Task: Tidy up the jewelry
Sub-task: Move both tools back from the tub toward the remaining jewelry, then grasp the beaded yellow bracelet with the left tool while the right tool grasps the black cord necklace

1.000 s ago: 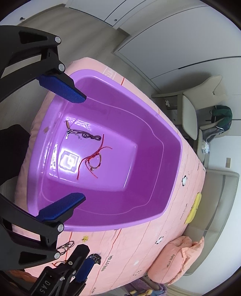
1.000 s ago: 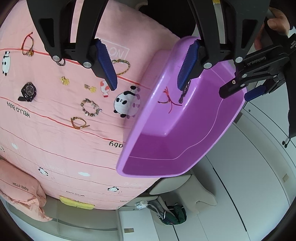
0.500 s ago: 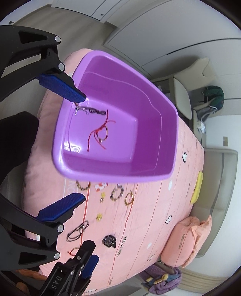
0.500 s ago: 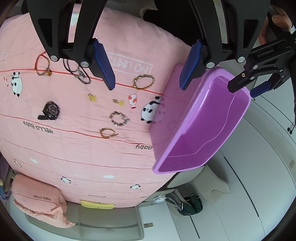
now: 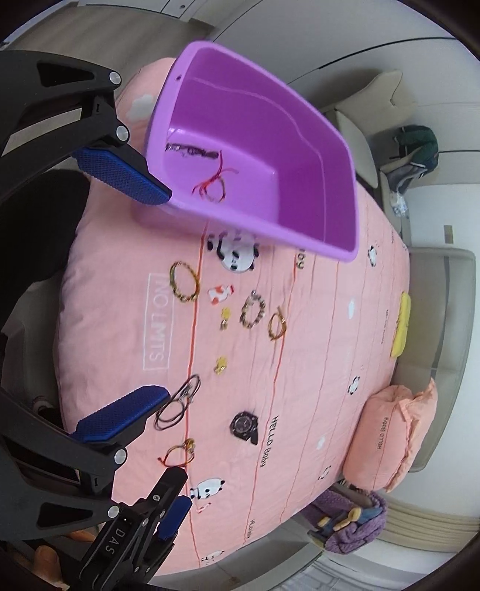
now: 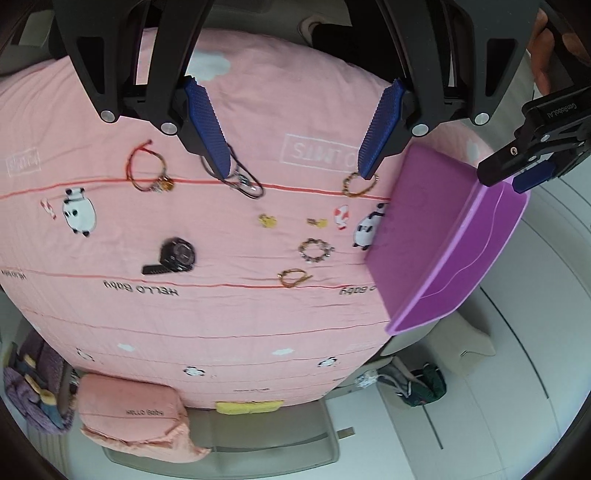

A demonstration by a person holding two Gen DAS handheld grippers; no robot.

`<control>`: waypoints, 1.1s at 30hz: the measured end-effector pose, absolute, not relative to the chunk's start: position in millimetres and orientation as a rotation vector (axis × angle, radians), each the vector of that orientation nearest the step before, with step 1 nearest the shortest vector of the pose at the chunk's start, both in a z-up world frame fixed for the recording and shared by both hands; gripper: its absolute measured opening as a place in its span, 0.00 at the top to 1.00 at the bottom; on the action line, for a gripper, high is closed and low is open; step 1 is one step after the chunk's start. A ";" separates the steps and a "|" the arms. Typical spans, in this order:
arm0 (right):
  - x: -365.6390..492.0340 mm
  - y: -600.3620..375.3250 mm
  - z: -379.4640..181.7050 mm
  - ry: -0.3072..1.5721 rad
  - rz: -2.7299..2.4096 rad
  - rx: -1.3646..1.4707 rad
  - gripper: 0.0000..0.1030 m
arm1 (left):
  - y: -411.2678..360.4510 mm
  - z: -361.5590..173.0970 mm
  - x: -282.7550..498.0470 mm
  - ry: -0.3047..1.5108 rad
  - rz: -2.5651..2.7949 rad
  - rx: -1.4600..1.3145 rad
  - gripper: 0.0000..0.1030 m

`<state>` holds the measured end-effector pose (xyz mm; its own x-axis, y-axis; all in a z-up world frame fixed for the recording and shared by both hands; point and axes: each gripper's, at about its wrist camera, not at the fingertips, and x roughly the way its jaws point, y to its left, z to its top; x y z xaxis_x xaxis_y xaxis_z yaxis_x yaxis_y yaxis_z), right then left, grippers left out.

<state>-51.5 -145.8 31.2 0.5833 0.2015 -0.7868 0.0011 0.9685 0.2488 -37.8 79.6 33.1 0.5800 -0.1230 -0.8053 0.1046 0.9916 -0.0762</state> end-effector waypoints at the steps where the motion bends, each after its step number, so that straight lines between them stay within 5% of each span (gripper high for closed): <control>1: -53.9 -151.7 27.3 0.948 0.106 0.239 0.33 | 74.1 28.5 -38.6 0.951 -0.140 -0.021 0.06; 33: 11.3 -186.6 -127.3 1.107 0.064 0.241 0.33 | 47.3 -115.1 48.0 1.042 -0.024 0.058 0.06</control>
<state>11.3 -186.6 -127.3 0.4486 0.1706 -0.8773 0.0686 0.9721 0.2241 48.0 47.3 -115.1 0.5047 0.0078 -0.8633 0.0472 0.9982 0.0366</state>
